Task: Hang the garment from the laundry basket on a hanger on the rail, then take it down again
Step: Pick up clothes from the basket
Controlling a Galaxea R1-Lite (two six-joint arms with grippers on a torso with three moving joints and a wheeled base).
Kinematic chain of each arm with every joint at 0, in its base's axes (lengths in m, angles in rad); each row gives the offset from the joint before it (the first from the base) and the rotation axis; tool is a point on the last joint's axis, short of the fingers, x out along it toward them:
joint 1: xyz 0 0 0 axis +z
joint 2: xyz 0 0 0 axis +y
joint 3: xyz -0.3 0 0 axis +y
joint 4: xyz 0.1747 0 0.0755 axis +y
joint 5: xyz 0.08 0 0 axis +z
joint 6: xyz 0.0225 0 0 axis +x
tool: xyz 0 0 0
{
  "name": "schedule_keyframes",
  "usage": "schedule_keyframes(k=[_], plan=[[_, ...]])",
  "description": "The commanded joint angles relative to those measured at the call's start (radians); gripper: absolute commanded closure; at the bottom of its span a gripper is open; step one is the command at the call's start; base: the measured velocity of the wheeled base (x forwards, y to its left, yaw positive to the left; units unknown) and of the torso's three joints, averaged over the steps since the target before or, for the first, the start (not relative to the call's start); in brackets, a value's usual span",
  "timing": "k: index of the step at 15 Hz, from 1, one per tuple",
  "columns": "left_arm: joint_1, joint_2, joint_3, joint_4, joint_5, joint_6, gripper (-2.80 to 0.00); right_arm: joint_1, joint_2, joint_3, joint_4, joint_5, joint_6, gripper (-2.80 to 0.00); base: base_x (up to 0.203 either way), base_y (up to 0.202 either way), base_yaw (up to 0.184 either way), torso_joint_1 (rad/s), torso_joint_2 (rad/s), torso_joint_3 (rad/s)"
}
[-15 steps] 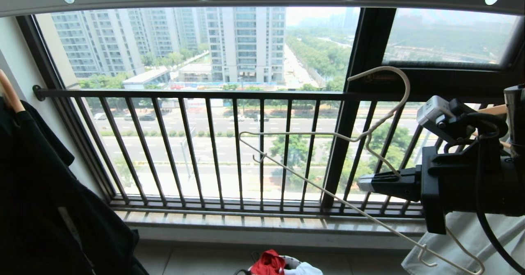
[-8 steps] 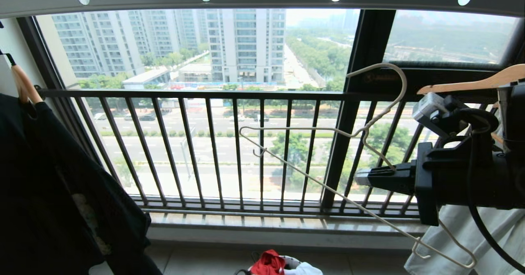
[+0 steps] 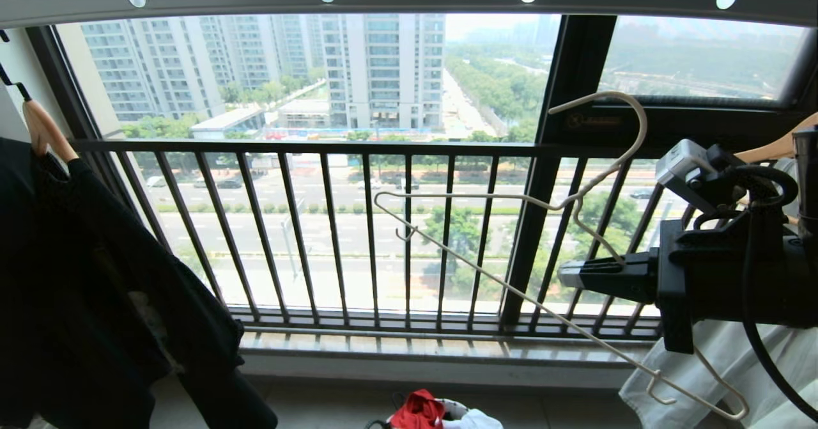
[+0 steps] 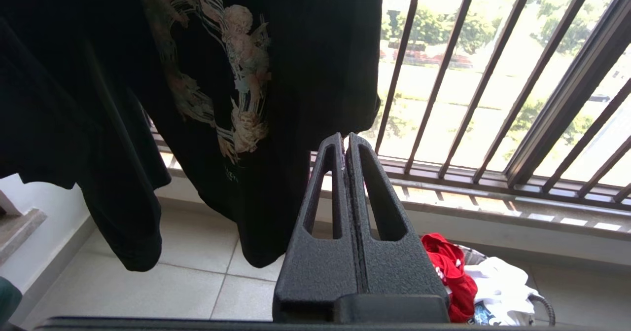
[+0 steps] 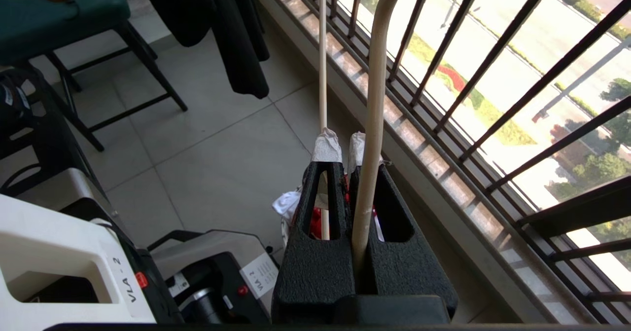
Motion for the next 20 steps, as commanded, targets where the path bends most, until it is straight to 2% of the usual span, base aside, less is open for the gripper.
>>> schedule_keyframes(k=[1, 7, 20], plan=[[0.0, 0.0, 0.0, -0.001, 0.001, -0.001, 0.0, -0.002, -0.001, -0.003, -0.001, 0.0, -0.001, 0.0, 0.0, 0.0, 0.0, 0.0, 0.0, 0.0], [0.0, 0.0, 0.0, -0.001, 0.001, -0.001, 0.0, -0.017, -0.013, -0.004, -0.001, 0.0, -0.003, 0.0, 0.0, 0.0, 0.0, 0.0, 0.0, 0.0], [0.0, 0.001, 0.0, -0.001, 0.001, -0.001, 0.0, -0.025, -0.019, 0.002, -0.028, 0.0, -0.006, 0.0, 0.0, 0.0, 0.0, -0.137, 0.31, 0.162]])
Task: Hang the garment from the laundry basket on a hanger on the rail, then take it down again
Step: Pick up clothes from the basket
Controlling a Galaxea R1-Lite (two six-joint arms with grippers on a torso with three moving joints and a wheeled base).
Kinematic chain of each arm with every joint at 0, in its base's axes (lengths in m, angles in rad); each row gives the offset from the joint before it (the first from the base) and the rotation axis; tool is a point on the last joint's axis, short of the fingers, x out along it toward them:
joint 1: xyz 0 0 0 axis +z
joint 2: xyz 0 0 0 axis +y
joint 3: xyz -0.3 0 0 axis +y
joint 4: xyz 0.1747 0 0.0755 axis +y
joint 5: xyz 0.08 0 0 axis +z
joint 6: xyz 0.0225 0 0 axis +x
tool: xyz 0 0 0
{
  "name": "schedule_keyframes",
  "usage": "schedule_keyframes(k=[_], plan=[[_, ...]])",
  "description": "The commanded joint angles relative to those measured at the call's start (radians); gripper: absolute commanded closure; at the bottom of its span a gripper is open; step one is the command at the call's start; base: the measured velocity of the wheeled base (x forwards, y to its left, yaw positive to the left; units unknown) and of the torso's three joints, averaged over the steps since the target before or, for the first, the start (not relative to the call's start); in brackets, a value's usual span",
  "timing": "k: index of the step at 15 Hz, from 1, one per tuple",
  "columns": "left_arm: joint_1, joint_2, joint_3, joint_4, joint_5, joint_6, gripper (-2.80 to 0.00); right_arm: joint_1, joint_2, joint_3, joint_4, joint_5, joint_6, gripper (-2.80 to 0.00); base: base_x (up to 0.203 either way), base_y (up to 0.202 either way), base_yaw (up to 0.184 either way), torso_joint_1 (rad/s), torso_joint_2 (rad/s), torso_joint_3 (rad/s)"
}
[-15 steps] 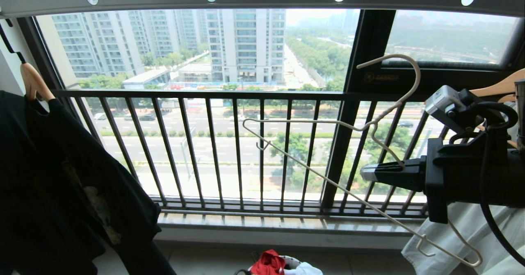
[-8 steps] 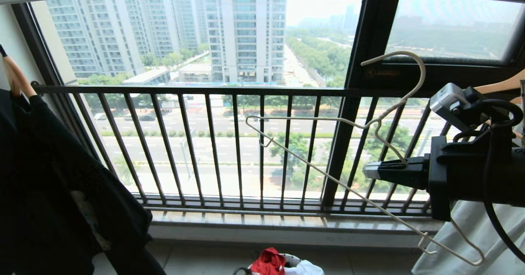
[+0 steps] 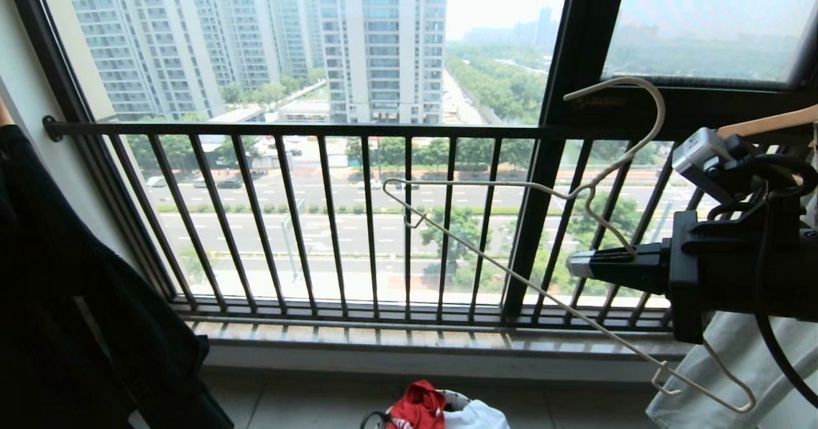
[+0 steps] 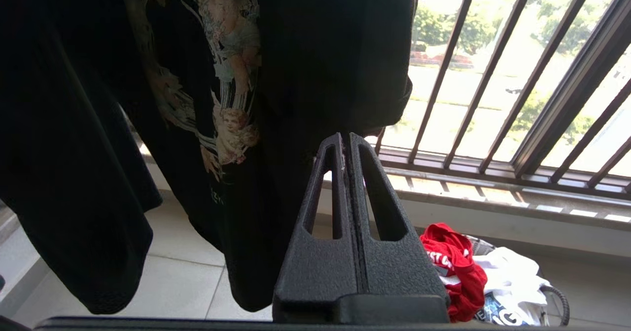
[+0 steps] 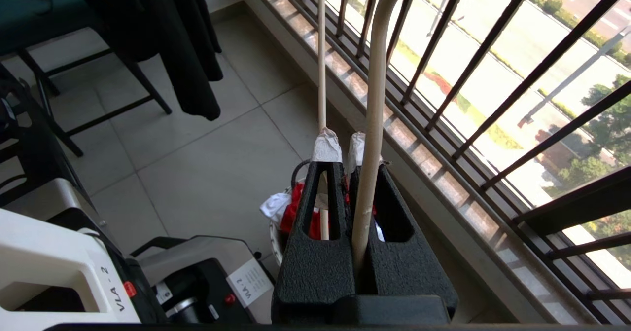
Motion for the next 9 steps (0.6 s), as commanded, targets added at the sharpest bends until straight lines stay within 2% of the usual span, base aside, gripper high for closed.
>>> schedule_keyframes(k=[1, 9], plan=[[0.0, 0.0, 0.0, 0.0, 0.001, -0.001, 0.0, 0.0, -0.002, 0.015, -0.038, 0.002, -0.002, 0.0, 0.0, 0.0, 0.0, -0.149, 0.33, 0.183], [0.0, 0.001, 0.0, 0.0, 0.001, -0.001, 0.0, 0.0, 0.001, 0.019, -0.056, 0.003, -0.002, 0.0, 0.0, 0.0, 0.0, -0.156, 0.35, 0.189]])
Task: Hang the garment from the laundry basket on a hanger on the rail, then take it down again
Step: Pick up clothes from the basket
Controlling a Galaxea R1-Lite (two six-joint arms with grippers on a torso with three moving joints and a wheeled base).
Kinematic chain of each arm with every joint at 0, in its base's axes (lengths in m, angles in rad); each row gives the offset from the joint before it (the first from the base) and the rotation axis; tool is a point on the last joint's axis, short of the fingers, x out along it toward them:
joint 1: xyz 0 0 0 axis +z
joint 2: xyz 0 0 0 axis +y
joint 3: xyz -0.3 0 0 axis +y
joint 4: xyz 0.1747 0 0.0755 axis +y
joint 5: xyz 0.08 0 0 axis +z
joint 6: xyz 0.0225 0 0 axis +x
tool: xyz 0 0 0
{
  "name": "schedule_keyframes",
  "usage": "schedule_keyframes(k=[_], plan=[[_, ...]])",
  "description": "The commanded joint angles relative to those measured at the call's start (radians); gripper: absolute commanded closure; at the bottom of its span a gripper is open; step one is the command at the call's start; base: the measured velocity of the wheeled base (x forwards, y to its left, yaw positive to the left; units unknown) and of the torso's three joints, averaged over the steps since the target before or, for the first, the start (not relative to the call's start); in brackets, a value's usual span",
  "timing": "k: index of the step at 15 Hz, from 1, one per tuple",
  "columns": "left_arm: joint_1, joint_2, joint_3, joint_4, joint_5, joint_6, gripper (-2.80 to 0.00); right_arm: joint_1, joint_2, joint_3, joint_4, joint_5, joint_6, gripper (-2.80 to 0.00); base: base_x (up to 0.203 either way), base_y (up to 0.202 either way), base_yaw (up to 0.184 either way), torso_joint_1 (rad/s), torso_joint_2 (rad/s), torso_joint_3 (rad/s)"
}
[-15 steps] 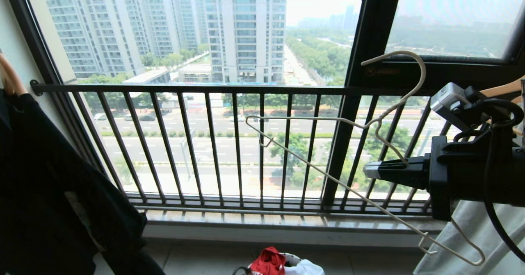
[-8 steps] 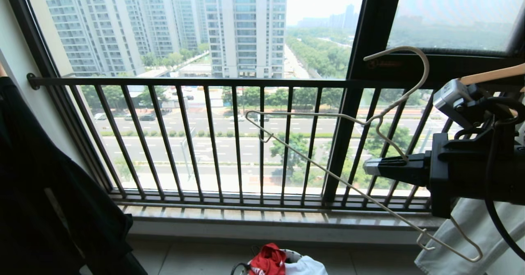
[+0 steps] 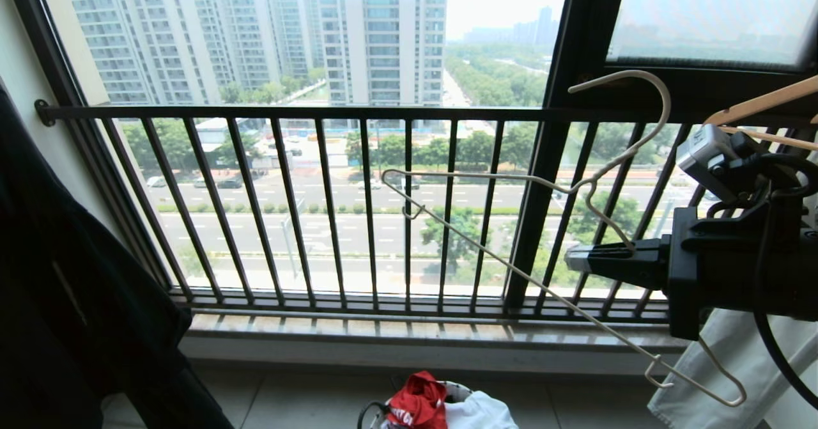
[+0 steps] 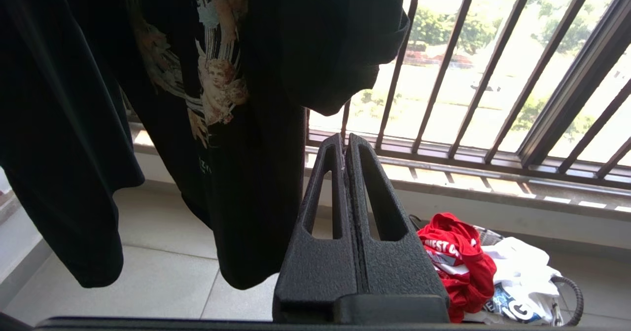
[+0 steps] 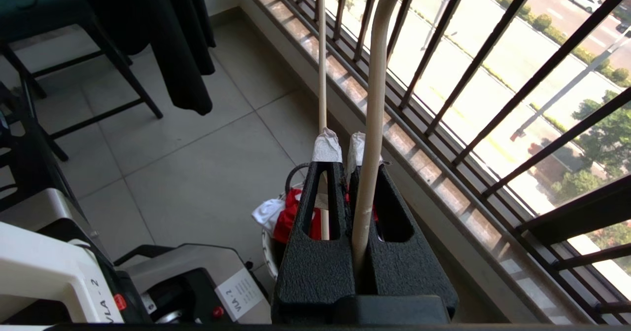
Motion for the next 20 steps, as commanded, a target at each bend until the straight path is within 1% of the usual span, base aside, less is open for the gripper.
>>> schedule_keyframes(k=[1, 11, 20], plan=[[0.0, 0.001, 0.0, 0.0, 0.001, -0.001, 0.0, 0.0, 0.001, -0.003, 0.0, 0.003, -0.001, 0.0, 0.0, 0.0, 0.0, -0.188, 0.43, 0.245], [0.0, 0.001, 0.0, 0.0, 0.001, -0.001, 0.0, 0.0, -0.005, 0.003, -0.001, 0.004, -0.006, 0.0, 0.0, 0.0, 0.0, -0.227, 0.54, 0.308], [0.0, 0.001, 0.0, 0.0, 0.001, -0.001, 0.0, 0.0, -0.014, 0.005, -0.001, 0.007, -0.006, 0.0, 0.0, 0.0, 0.0, -0.179, 0.49, 0.311]])
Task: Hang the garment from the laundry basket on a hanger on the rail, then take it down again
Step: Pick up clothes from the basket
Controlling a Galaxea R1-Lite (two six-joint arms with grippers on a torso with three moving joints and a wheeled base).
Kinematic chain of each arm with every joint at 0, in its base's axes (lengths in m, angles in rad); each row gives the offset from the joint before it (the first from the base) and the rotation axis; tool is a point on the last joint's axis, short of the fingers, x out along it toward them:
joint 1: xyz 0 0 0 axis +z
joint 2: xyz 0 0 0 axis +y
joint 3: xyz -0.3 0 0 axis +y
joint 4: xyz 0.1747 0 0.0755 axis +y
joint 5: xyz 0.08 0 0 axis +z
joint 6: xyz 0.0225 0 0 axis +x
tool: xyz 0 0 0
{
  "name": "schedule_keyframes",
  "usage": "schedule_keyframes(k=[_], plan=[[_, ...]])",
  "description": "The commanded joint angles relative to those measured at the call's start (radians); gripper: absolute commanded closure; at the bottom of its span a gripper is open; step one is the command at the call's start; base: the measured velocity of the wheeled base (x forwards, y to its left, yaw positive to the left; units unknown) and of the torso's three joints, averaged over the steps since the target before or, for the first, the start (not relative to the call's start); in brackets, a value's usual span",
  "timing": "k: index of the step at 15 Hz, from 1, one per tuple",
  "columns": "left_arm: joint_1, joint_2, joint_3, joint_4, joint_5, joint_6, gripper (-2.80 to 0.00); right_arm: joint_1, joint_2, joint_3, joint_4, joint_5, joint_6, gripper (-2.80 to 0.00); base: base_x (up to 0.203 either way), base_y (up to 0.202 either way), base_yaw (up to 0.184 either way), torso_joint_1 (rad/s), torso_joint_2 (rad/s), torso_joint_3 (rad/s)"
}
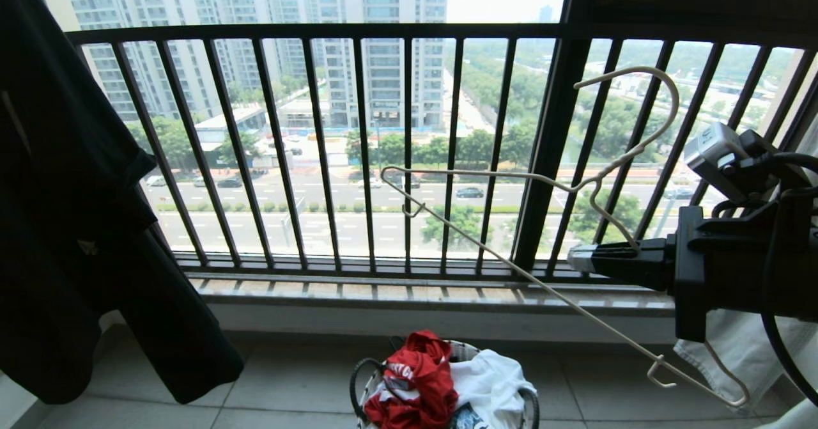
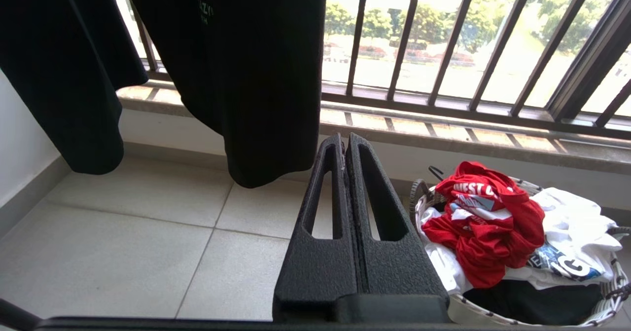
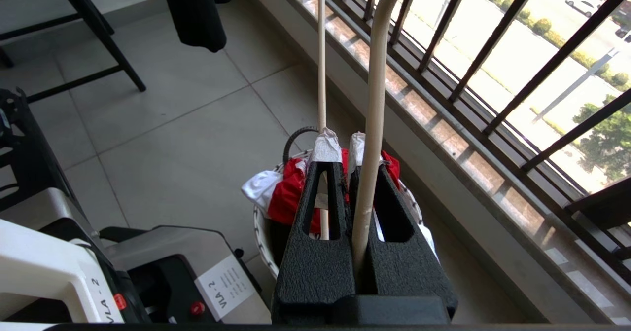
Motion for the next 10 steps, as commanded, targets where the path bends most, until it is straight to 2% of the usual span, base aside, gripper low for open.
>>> schedule_keyframes(k=[1, 10], plan=[[0.0, 0.0, 0.0, 0.0, 0.001, -0.001, 0.0, 0.001, -0.001, 0.001, -0.001, 0.003, -0.001, 0.0, 0.0, 0.0, 0.0, -0.145, 0.47, 0.328], [0.0, 0.0, 0.0, 0.0, 0.001, -0.001, 0.0, 0.001, -0.003, 0.001, -0.001, 0.003, -0.001, 0.0, 0.0, 0.0, 0.0, -0.097, 0.46, 0.353]])
